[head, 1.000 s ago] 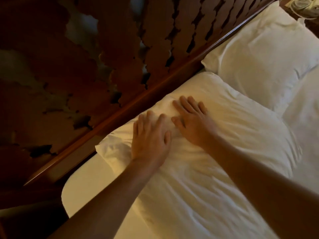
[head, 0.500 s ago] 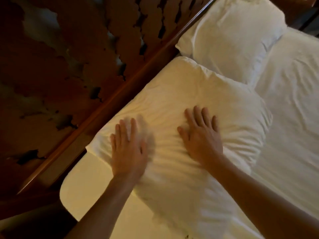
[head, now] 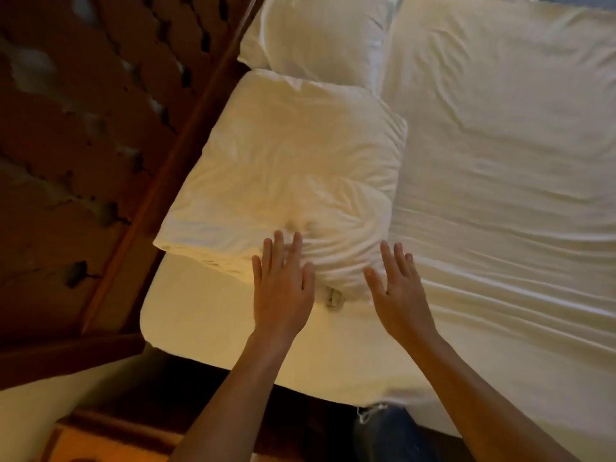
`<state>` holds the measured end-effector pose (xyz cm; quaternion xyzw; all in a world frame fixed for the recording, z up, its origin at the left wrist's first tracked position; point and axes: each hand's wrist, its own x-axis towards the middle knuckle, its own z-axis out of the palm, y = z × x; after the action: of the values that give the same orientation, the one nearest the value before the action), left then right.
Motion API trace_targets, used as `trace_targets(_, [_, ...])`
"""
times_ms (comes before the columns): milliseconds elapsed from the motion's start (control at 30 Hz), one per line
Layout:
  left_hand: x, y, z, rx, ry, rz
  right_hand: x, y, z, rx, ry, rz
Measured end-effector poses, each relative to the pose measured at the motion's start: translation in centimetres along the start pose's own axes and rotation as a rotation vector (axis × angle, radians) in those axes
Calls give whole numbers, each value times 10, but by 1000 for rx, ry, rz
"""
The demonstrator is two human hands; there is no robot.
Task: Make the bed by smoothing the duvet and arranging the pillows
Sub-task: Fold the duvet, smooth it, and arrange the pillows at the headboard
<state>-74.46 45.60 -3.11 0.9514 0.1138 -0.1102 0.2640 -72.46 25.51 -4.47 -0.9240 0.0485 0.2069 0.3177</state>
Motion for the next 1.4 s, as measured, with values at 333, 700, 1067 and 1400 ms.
trace_targets(333, [-73, 158, -27, -298, -55, 186, -111, 24, -119, 352, 282, 20])
trace_targets(700, [-115, 367, 24, -368, -165, 569, -180, 145, -273, 484, 659, 94])
trace_targets(1067, [-124, 598, 169, -442, -253, 612, -193, 368, -436, 526, 782, 220])
trace_targets(1400, [-78, 736, 368, -433, -343, 534, -111, 584, -528, 385, 706, 250])
